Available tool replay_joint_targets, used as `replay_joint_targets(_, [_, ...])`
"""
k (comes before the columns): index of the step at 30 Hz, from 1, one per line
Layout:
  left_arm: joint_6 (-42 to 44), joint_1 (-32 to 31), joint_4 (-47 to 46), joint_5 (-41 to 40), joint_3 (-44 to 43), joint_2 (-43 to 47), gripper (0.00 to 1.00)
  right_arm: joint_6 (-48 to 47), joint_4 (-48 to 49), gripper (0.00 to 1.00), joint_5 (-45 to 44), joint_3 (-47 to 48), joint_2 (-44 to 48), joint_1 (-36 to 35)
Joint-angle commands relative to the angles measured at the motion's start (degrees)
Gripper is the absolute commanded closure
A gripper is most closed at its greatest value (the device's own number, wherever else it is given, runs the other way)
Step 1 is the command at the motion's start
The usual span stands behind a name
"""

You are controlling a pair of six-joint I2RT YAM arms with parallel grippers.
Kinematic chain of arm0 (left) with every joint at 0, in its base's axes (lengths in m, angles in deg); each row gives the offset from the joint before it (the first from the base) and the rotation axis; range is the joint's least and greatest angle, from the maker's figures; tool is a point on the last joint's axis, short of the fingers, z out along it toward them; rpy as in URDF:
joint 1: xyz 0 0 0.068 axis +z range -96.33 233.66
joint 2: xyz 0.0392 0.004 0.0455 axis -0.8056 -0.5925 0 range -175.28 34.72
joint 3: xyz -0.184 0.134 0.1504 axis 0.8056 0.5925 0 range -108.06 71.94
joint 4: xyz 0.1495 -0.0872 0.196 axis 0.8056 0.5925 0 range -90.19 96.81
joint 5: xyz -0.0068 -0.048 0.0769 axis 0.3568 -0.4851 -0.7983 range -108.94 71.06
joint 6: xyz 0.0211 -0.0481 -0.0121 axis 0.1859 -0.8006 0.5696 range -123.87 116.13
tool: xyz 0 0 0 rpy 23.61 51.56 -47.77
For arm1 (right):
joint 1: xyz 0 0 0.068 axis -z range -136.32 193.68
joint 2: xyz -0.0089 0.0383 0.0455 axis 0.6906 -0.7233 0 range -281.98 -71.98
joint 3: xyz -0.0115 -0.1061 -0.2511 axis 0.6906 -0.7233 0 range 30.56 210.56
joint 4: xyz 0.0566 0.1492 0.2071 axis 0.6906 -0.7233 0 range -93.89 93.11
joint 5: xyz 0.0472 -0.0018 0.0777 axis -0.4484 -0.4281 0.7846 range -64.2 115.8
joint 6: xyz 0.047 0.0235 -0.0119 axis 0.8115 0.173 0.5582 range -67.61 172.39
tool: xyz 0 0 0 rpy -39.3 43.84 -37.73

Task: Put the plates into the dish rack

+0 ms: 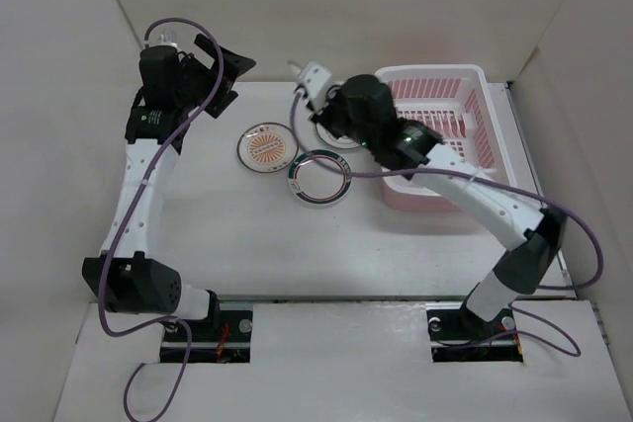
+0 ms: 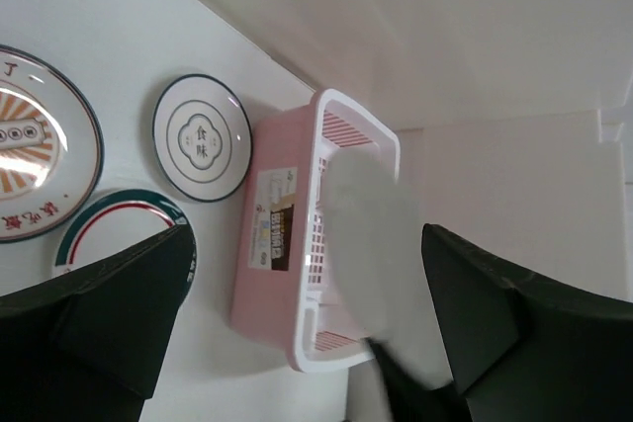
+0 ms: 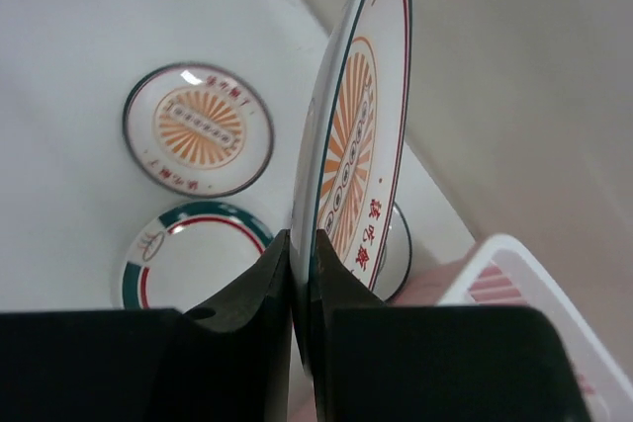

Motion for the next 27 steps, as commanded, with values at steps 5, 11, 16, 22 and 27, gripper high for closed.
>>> replay_joint_targets(5, [7.0,-1.4,-3.2,-2.2,7.5,4.0,0.00,26.0,9.0,1.00,11.6,-3.5,12.3,22.4])
replay_joint_targets(11, [8.1,-3.7,-2.6,-4.1,10.9,4.6,0.00,40.6,11.2,1.00,23.9,-8.4,9.4,36.0])
replay_joint_targets(16, [9.2,-3.7,-2.6,-4.7,12.2,4.0,0.00,45.1,13.5,1.00,25.1,-10.1,3.9,38.9])
replay_joint_targets(22, [9.7,-3.7,-2.1,-5.2,12.2,4.0,0.00,45.9,14.8,1.00,24.4,-8.9,-1.1,38.9])
replay_joint_targets(27, [10.4,-3.7,-1.6,-6.3,12.8,4.0,0.00,44.7,14.8,1.00,22.5,-8.3,-3.7,38.9])
